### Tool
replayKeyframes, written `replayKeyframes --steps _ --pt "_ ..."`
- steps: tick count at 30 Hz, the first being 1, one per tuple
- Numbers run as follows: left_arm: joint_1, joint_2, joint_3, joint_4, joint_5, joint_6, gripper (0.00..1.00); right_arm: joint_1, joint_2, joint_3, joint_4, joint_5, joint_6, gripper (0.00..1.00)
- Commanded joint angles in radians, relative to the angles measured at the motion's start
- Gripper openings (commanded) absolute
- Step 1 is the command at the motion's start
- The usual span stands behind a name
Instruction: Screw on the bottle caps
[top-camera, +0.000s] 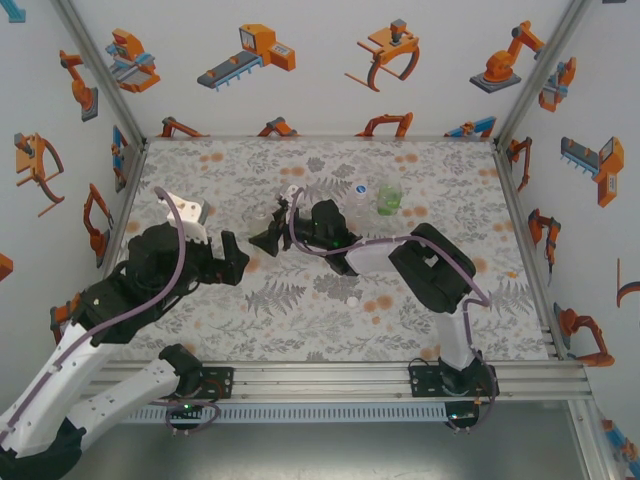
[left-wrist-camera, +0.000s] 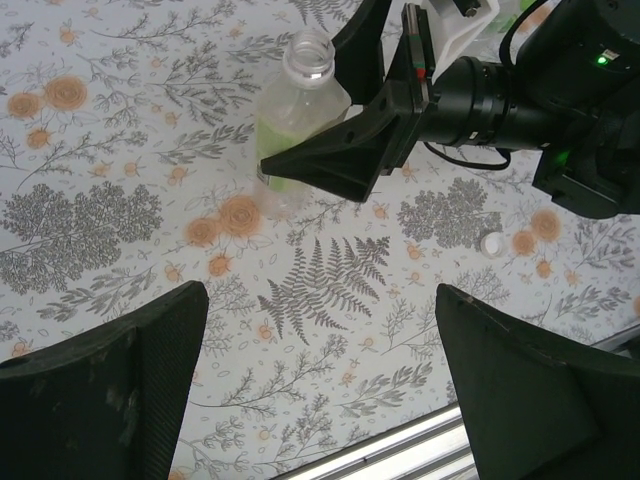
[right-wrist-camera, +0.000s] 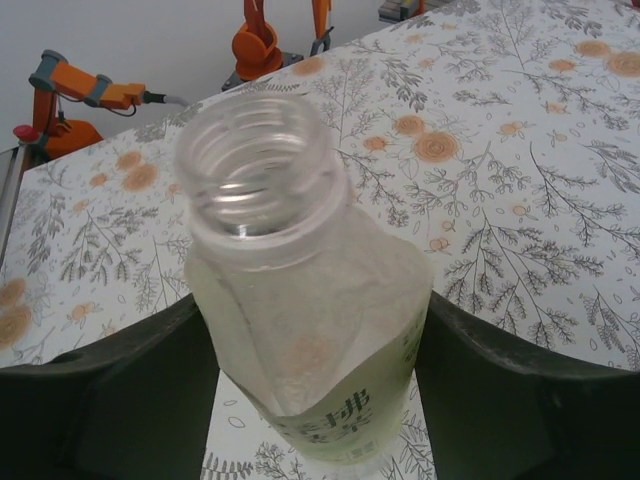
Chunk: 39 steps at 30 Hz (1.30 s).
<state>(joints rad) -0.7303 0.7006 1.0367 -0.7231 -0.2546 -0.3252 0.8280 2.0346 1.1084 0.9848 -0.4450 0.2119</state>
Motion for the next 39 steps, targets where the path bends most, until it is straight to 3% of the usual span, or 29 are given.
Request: replayKeyframes --steps 1,15,19,22,31,39 --pt "0.007 -0.004 -0.015 0.0 -0.014 0.003 0.87 0.006 -0.04 -0.003 0.052 -0.004 -0.003 0.55" --pt "0.013 -0.029 -0.088 0.109 0.045 0.053 0.91 -0.045 -0.344 -0.119 -0.134 -0.036 -0.04 0.53" --pt "0.014 -0.028 -0.121 0.176 0.091 0.083 0.91 -0.065 -0.454 -0.153 -0.211 -0.049 -0.049 0.42" --pt "0.017 -0.033 -0.152 0.235 0.135 0.125 0.92 -0.074 -0.531 -0.162 -0.295 -0.069 -0.068 0.4" --pt "0.017 -0.122 -0.312 0.523 0.438 0.302 0.94 -0.076 -0.746 -0.147 -0.615 -0.154 -0.149 0.34" --pt "0.016 -0.162 -0.417 0.723 0.718 0.427 0.97 -0.072 -0.873 -0.15 -0.675 -0.25 -0.062 0.28"
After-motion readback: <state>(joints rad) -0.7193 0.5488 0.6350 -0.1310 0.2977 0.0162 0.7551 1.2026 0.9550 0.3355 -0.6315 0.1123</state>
